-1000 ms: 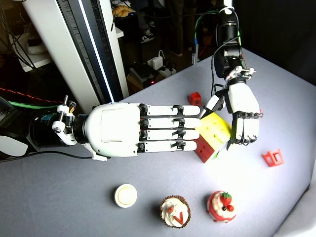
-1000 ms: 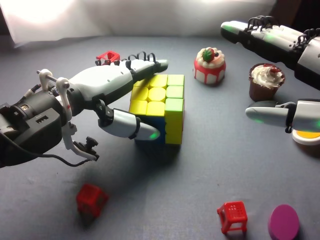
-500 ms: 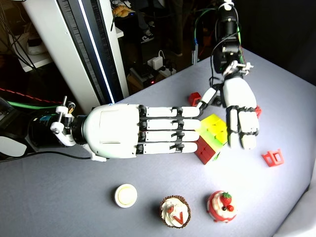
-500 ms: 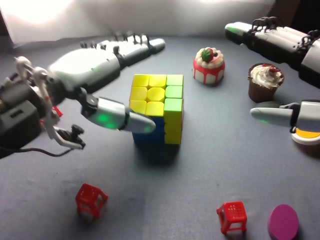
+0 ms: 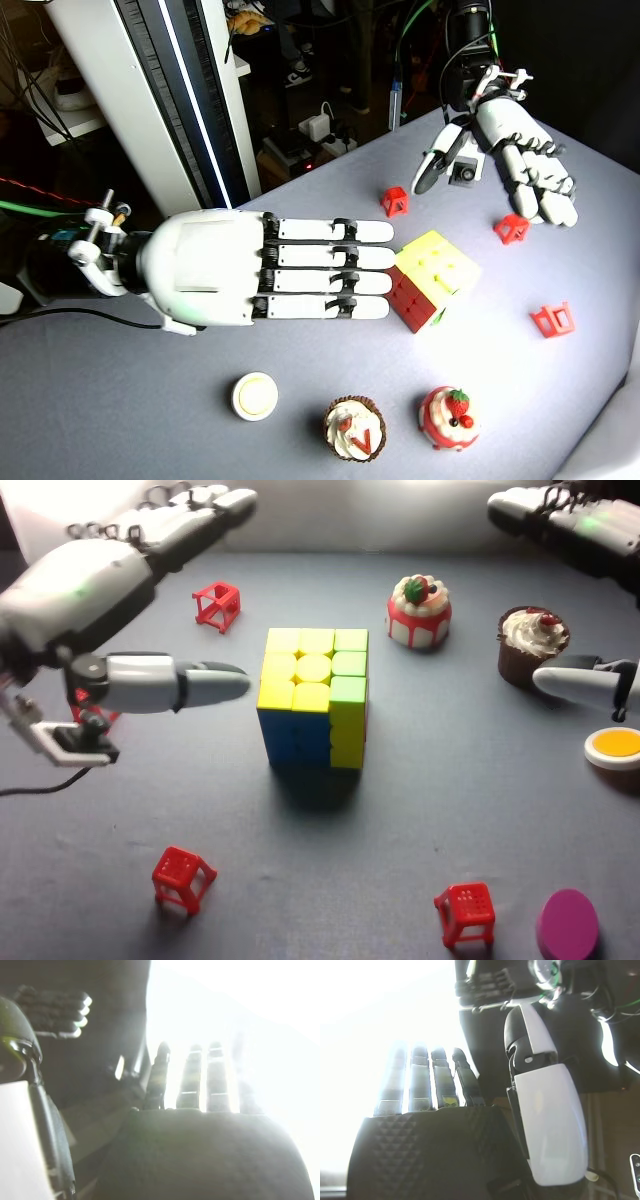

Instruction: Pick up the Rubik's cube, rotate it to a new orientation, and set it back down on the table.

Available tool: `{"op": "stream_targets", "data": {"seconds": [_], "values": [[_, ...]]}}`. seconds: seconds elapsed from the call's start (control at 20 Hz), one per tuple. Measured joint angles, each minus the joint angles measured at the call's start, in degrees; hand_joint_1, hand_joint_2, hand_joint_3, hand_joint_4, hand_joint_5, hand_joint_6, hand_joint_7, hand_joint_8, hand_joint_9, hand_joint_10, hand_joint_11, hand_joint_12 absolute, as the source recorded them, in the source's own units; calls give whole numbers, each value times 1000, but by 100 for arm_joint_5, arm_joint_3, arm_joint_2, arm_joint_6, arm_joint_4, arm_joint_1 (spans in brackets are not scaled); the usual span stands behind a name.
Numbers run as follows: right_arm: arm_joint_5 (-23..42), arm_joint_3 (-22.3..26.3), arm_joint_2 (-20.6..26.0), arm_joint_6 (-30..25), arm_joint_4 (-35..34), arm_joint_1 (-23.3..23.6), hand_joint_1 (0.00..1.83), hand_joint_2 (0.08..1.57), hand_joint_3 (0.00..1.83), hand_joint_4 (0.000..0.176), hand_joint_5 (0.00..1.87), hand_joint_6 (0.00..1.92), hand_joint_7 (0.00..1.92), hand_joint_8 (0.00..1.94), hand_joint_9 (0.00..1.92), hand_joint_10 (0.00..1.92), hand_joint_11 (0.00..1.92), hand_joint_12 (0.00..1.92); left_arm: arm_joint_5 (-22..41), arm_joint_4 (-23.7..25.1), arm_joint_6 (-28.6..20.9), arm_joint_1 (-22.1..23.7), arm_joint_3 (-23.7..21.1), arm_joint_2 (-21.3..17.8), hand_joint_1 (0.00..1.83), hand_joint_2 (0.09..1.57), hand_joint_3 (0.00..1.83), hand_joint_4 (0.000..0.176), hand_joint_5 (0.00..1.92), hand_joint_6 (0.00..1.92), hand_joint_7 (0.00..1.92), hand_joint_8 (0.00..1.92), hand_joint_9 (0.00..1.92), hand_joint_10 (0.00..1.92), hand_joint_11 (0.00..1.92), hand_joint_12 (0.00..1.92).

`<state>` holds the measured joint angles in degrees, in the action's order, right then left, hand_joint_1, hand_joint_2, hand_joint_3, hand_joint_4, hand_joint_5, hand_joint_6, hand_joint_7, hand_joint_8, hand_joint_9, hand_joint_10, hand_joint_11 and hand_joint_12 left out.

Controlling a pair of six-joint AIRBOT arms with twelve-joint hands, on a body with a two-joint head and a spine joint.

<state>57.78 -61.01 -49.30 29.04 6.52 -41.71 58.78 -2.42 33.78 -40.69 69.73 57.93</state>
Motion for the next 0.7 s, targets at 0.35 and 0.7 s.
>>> {"op": "stream_targets", "data": {"seconds": [0.35, 0.7], "values": [[136, 157, 232, 317, -234, -83, 129, 1216, 17, 7, 0, 0, 0, 0, 0, 0, 0, 0, 772, -129, 461, -448, -372, -348, 0, 1257, 13, 155, 0, 0, 0, 0, 0, 0, 50, 25], [656, 334, 461, 555, -505, -275, 204, 1161, 0, 0, 0, 0, 0, 0, 0, 0, 0, 0, 1307, -267, 678, -717, -566, -645, 0, 1275, 0, 98, 0, 0, 0, 0, 0, 0, 0, 0]]}}
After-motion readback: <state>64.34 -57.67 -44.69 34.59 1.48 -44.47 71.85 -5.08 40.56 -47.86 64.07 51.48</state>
